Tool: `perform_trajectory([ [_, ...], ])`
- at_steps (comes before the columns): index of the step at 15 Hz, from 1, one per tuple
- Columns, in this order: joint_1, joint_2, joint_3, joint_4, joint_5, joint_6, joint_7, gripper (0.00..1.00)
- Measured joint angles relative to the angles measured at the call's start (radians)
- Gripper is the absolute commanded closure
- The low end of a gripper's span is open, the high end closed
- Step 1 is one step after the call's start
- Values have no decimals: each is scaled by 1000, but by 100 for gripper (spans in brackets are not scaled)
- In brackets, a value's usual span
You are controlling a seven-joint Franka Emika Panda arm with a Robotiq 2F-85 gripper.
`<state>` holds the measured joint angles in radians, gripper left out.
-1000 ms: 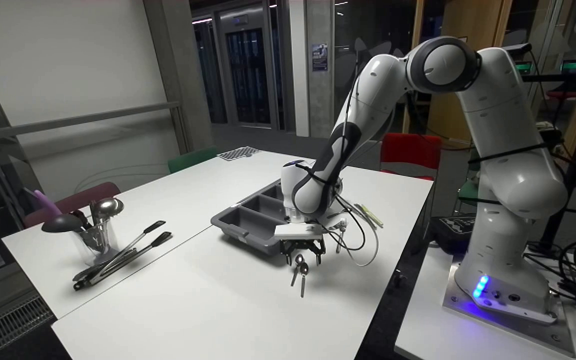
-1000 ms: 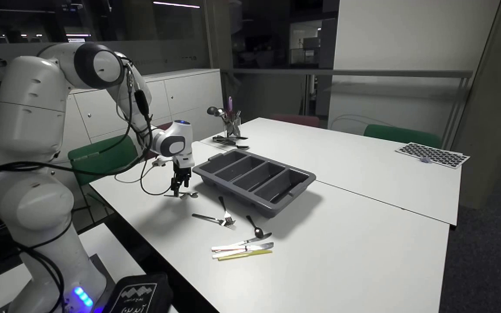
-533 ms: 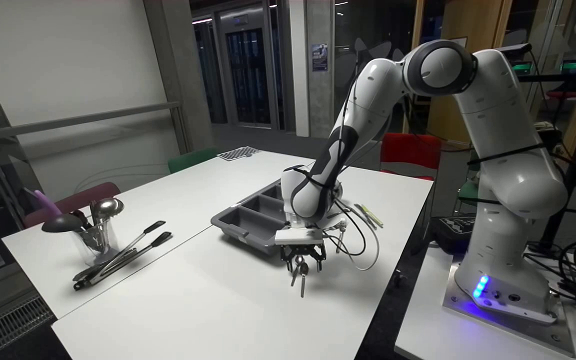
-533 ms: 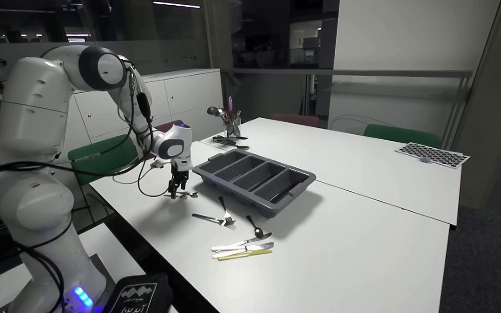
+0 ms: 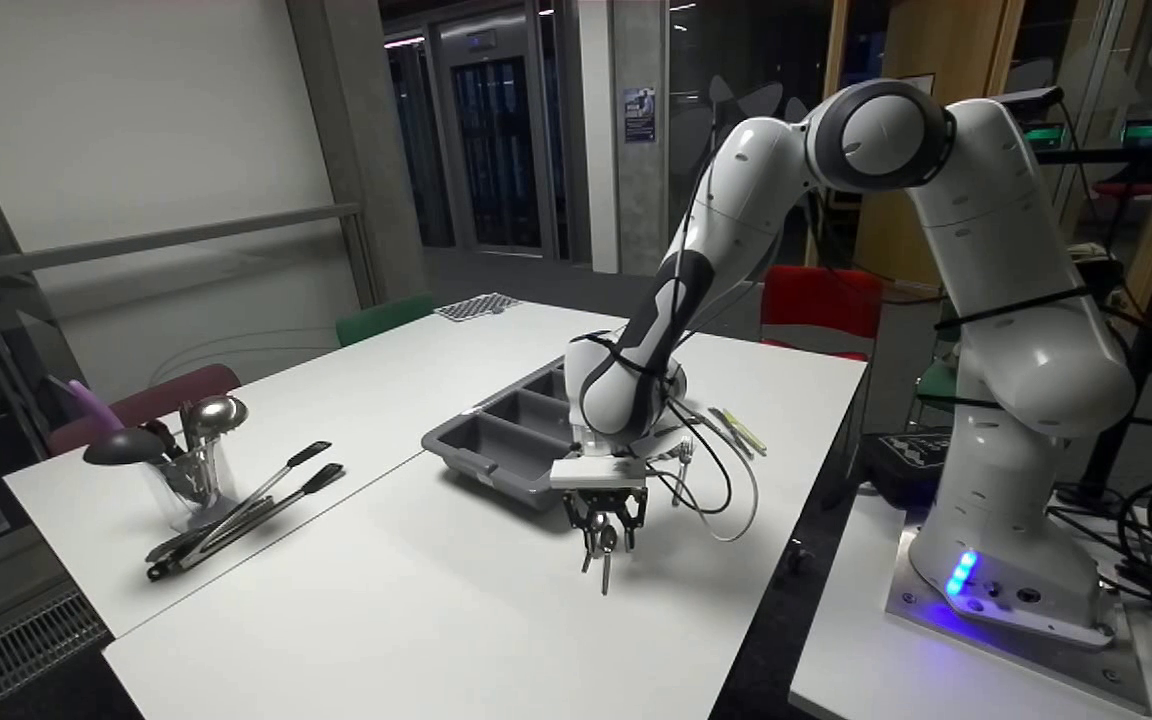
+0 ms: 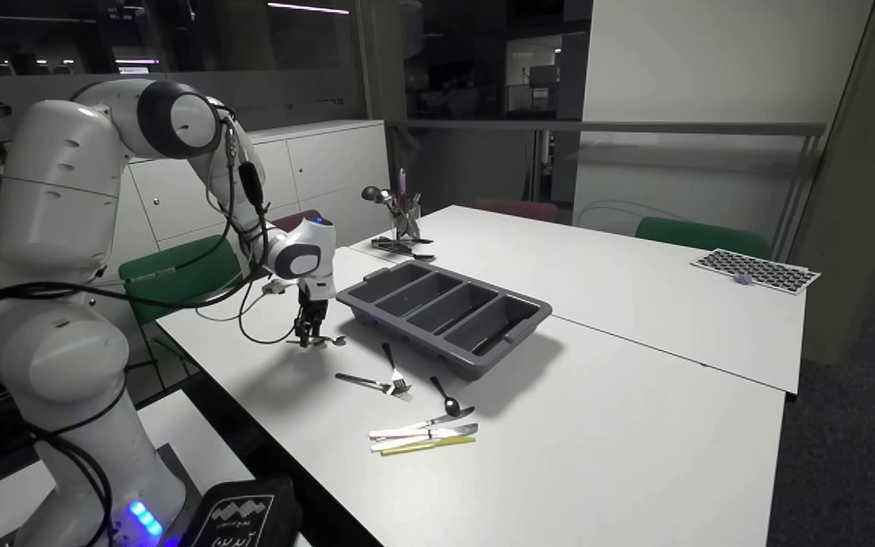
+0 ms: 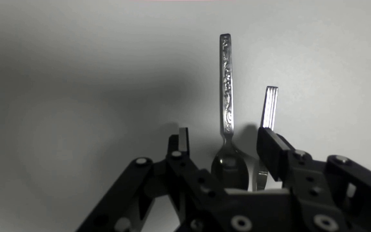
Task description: Pick up one spoon and put it in the grey object
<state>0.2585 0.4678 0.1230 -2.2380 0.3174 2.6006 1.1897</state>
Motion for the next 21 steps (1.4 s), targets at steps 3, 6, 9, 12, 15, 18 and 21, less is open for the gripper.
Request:
perform_trajectory([
  [3, -2, 0, 0, -13, 26, 15, -10, 21],
  [6, -6, 0, 1, -33, 56, 41, -33, 32],
  [9, -16, -1, 9, -40, 76, 57, -49, 40],
  [12, -24, -2, 18, -42, 93, 72, -62, 37],
  [15, -25, -3, 19, -46, 104, 78, -68, 37],
  [18, -25, -6, 19, -51, 110, 84, -68, 38],
  [21, -25, -10, 19, -61, 119, 90, -68, 37],
])
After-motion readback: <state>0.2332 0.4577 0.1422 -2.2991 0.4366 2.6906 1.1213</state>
